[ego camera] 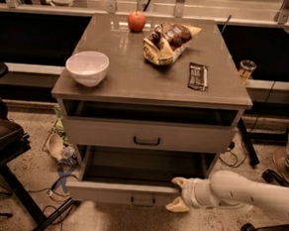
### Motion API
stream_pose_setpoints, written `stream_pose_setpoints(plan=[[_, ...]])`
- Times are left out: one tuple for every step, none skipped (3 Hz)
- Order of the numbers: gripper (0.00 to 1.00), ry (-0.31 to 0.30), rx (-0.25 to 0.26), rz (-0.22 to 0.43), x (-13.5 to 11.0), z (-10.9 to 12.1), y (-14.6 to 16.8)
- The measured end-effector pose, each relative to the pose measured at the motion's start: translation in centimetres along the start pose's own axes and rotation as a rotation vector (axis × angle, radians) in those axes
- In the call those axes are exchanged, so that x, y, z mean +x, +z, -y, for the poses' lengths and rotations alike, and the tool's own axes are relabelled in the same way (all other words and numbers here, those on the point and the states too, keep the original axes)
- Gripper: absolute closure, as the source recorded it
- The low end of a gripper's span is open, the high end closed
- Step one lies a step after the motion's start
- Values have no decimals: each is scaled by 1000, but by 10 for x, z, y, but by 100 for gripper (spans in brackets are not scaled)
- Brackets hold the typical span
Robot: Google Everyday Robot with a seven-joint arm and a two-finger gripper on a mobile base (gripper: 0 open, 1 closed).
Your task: Open middle drawer
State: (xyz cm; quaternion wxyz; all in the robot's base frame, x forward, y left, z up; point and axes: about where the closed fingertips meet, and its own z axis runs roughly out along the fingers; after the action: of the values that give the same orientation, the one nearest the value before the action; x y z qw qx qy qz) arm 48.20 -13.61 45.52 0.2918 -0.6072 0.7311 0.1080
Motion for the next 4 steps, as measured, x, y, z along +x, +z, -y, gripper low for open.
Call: stream_pose_setpoints(plan=[[0,-1,-2,1,-1,-1,1],[0,-1,-2,1,-1,-1,1],[0,16,-2,-41,2,8,9],[21,43,-54,-151,12,9,23]])
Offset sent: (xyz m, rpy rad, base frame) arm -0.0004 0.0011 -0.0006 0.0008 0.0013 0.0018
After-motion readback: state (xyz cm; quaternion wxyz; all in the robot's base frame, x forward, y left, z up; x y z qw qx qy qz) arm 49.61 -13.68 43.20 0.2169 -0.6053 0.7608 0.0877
